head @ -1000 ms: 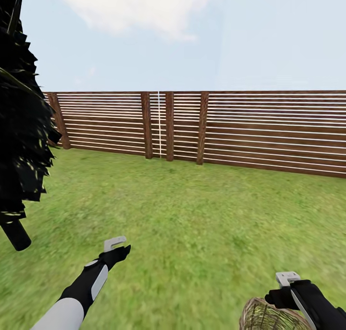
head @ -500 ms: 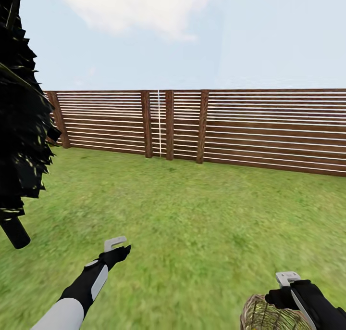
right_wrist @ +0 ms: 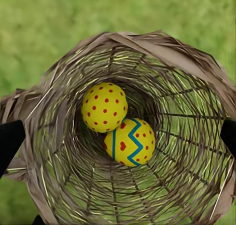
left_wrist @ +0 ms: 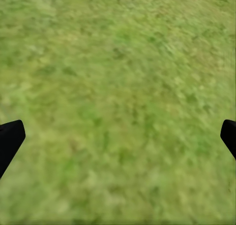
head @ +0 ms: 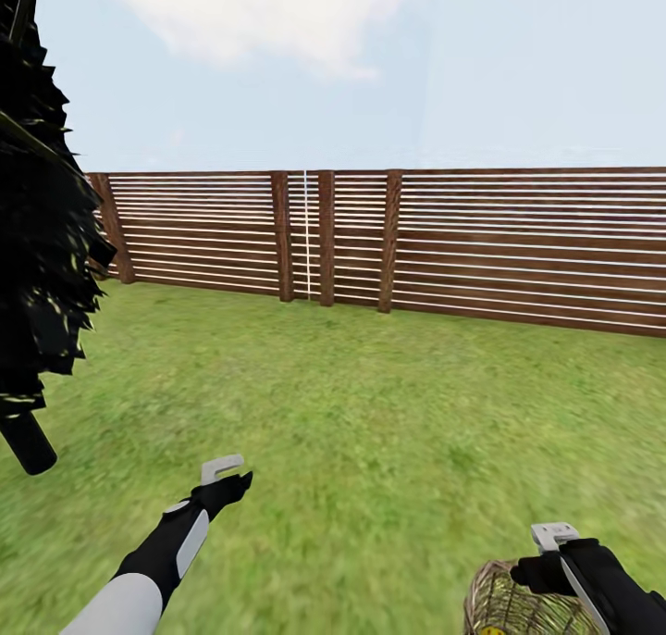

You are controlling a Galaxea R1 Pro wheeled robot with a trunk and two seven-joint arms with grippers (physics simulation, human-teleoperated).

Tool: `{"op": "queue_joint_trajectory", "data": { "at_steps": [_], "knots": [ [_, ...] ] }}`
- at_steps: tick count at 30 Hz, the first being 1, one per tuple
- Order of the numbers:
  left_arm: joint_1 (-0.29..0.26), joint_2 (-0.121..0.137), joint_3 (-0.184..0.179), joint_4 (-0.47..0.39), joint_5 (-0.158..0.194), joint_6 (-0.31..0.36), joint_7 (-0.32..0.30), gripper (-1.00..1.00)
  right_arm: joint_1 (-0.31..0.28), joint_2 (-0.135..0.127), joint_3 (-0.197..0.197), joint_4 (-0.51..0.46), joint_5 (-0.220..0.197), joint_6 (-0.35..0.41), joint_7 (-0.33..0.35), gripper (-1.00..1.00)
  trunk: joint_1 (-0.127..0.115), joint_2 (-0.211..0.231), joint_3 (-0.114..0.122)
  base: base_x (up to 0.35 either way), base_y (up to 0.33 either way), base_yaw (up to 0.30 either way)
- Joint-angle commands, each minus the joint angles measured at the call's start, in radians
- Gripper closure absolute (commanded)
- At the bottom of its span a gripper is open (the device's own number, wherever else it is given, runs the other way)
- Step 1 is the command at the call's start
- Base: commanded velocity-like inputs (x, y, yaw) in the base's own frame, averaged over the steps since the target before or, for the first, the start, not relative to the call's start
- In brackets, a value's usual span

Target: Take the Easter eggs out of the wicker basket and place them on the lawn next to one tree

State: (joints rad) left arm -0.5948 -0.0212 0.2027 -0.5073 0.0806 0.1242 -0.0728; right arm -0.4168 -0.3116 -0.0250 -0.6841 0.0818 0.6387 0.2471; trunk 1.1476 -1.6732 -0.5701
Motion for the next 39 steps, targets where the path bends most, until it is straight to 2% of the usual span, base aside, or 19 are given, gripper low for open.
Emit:
{"op": "queue_joint_trajectory", "data": {
  "at_steps": [1,13,39],
  "knots": [
    [0.000,-0.002,0.008,-0.002,0.008,0.008,-0.007,-1.00,0.000,0.000,-0.003,-0.002,0.009,0.004,0.008,-1.00,0.004,-0.008,-0.004,0.000,0.000,0.000],
    [0.000,-0.012,0.007,-0.002,0.007,0.008,-0.006,-1.00,0.000,-0.001,-0.003,-0.002,0.009,0.004,0.008,-1.00,0.050,-0.092,-0.042,0.000,0.000,0.000],
    [0.000,-0.013,0.006,-0.002,0.007,0.009,-0.005,-1.00,0.000,-0.006,-0.004,-0.002,0.009,0.005,0.008,-1.00,0.150,-0.274,-0.123,0.000,0.000,0.000]
  ]
}}
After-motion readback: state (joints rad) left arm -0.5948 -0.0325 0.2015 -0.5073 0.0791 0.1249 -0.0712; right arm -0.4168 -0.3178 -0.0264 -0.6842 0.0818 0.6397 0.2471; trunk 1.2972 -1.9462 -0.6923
